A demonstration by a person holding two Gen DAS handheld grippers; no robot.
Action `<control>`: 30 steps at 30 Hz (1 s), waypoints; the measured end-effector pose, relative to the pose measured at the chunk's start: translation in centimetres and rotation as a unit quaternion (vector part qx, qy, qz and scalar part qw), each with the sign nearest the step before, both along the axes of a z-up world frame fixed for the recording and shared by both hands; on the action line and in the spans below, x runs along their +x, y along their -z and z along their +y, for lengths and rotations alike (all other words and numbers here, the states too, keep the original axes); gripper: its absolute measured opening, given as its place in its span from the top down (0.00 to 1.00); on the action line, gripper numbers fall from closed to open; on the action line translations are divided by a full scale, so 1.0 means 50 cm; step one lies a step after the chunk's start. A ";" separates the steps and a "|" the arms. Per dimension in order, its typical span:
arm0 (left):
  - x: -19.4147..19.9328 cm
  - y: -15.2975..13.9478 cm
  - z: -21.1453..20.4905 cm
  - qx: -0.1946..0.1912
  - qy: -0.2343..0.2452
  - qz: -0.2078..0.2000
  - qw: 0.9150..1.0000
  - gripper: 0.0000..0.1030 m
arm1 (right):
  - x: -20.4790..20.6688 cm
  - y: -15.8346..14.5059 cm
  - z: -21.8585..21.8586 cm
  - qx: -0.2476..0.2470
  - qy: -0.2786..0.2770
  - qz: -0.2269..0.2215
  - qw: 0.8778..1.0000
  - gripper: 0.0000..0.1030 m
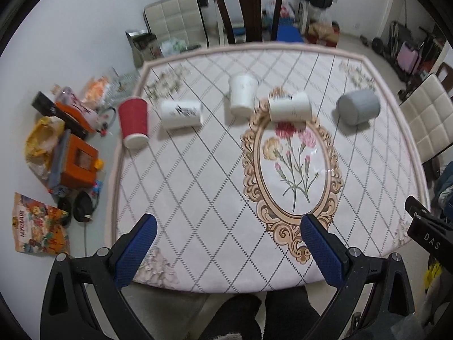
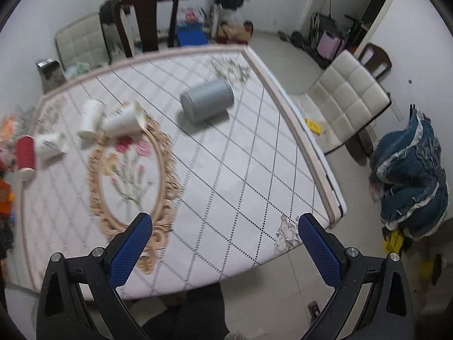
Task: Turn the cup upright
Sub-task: 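Reach the left tool to the grey ribbed cup lying sideways and grasp it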
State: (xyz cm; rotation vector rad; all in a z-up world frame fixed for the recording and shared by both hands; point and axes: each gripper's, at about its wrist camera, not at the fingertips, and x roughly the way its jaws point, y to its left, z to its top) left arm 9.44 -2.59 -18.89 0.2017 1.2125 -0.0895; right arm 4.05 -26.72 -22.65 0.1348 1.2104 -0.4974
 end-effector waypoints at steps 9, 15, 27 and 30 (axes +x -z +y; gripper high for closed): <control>0.132 0.109 -0.173 0.029 0.031 0.053 0.998 0.00 | 0.102 0.177 -0.149 0.026 0.020 0.065 0.997 0.00; 0.216 0.134 -0.326 0.032 0.118 0.057 0.991 0.00 | 0.170 0.249 -0.267 0.030 0.036 0.092 0.995 0.00; 0.343 0.178 -0.634 0.095 0.324 0.018 0.941 0.00 | 0.244 0.350 -0.480 0.041 0.104 0.142 0.984 0.00; 0.345 0.206 -0.679 0.110 0.362 0.025 0.925 0.01 | 0.243 0.359 -0.522 0.046 0.121 0.145 0.981 0.00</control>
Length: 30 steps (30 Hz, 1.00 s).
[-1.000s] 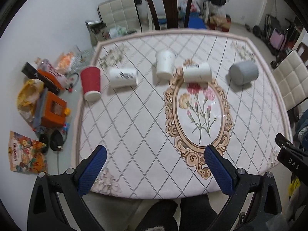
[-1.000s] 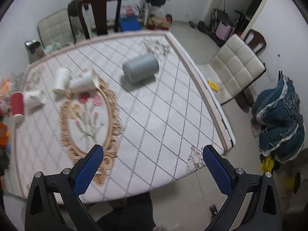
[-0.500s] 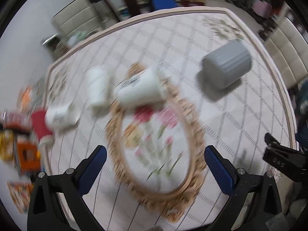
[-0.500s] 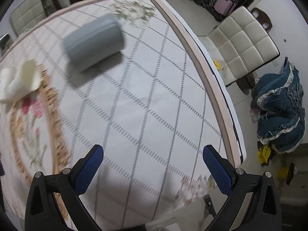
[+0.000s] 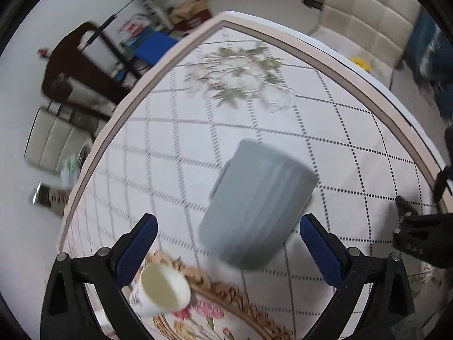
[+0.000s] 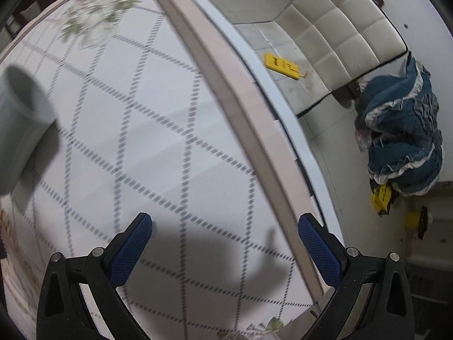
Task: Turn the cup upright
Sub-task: 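Reach the left tool to the grey ribbed cup lying sideways and grasp it, then lift the grey cup with the left tool and rotate it opening-up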
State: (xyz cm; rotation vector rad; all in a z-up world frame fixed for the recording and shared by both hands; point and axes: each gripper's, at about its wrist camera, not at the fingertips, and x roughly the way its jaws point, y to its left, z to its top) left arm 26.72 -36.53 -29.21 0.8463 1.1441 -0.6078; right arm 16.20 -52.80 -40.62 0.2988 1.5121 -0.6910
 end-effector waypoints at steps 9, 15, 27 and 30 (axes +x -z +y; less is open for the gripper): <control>-0.020 0.077 -0.089 0.052 0.073 0.028 0.996 0.06 | -0.025 0.026 -0.072 0.007 0.029 0.011 0.999 0.00; -0.021 0.098 -0.108 0.069 0.098 0.009 0.993 0.12 | -0.038 0.032 -0.082 0.009 0.034 0.012 0.999 0.00; -0.025 0.072 -0.085 0.043 0.064 0.005 0.997 0.14 | -0.070 0.012 -0.062 0.007 0.032 0.001 0.999 0.00; -0.026 0.051 -0.068 0.027 0.046 0.008 0.999 0.14 | -0.077 0.002 -0.052 0.005 0.031 -0.003 1.000 0.00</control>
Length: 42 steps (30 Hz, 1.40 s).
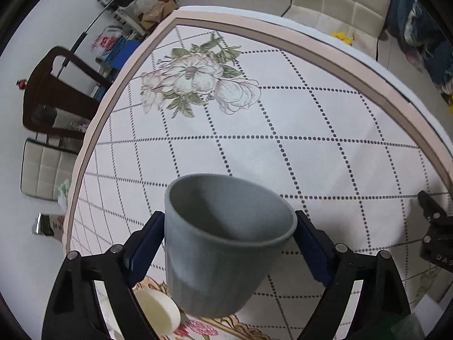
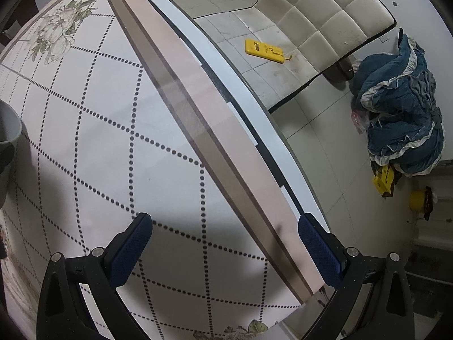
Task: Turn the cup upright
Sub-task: 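Lift the grey cup with the left tool and rotate it opening-up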
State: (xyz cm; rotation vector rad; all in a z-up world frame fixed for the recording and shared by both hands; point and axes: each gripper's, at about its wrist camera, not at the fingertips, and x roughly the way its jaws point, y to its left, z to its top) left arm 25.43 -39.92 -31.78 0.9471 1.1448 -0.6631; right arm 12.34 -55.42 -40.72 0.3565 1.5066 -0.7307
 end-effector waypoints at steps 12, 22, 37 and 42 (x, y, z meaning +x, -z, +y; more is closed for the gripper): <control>-0.062 -0.096 0.141 -0.065 -0.075 -0.001 0.995 0.16 | -0.043 -0.074 0.090 -0.024 -0.028 -0.026 0.999 0.00; -0.177 -0.163 0.338 -0.095 -0.129 -0.006 0.987 0.17 | -0.136 -0.138 0.263 -0.035 -0.057 -0.043 0.997 0.00; -0.316 -0.035 0.622 -0.064 -0.277 0.132 0.950 0.17 | -0.239 -0.106 0.468 -0.021 -0.085 -0.038 0.995 0.00; -0.264 -0.005 0.646 -0.078 -0.325 0.144 0.931 0.19 | -0.211 -0.076 0.475 -0.014 -0.089 -0.018 0.996 0.00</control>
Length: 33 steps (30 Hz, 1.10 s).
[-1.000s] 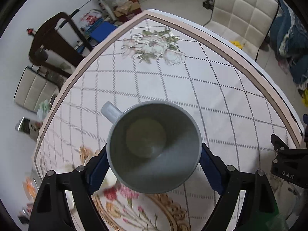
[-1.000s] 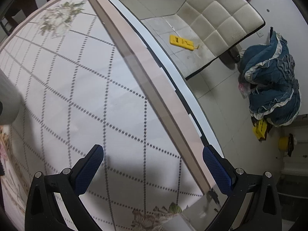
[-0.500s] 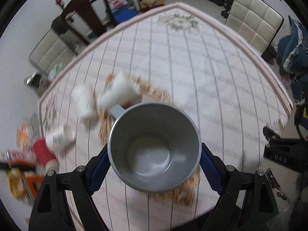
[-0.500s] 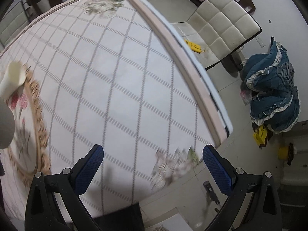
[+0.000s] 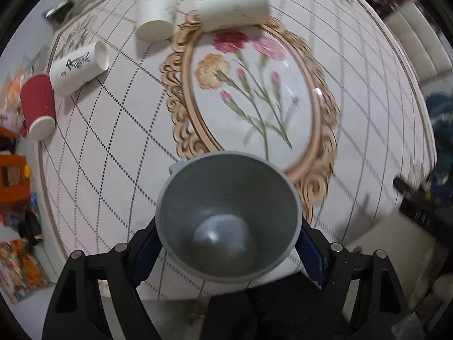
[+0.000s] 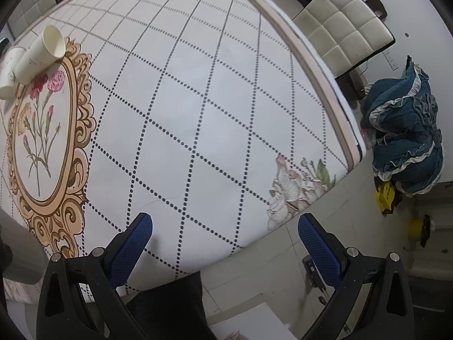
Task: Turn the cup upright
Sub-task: 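Lift the grey cup with the left tool and rotate it opening-up, then grasp the grey cup with the right tool while the left tool releases it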
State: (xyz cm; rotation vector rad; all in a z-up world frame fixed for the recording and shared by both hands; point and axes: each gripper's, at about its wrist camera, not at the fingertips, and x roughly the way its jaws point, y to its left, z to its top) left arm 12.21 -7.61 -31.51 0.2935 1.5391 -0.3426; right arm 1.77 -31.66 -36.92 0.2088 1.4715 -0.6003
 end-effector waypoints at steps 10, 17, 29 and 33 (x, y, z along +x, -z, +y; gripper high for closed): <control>0.132 0.046 0.008 -0.006 -0.064 0.017 0.998 0.20 | 0.109 -0.002 -0.015 0.007 -0.026 0.007 1.000 0.00; 0.167 0.047 0.034 -0.030 -0.092 0.035 0.995 0.18 | 0.147 0.000 -0.023 0.016 -0.030 0.010 0.999 0.00; 0.165 -0.064 0.131 -0.049 -0.117 -0.052 0.991 0.05 | 0.150 -0.053 0.001 0.025 -0.041 -0.015 0.999 0.00; 0.137 -0.122 0.182 -0.015 -0.126 -0.118 0.985 0.00 | 0.159 -0.084 0.043 0.040 -0.061 -0.030 0.997 0.00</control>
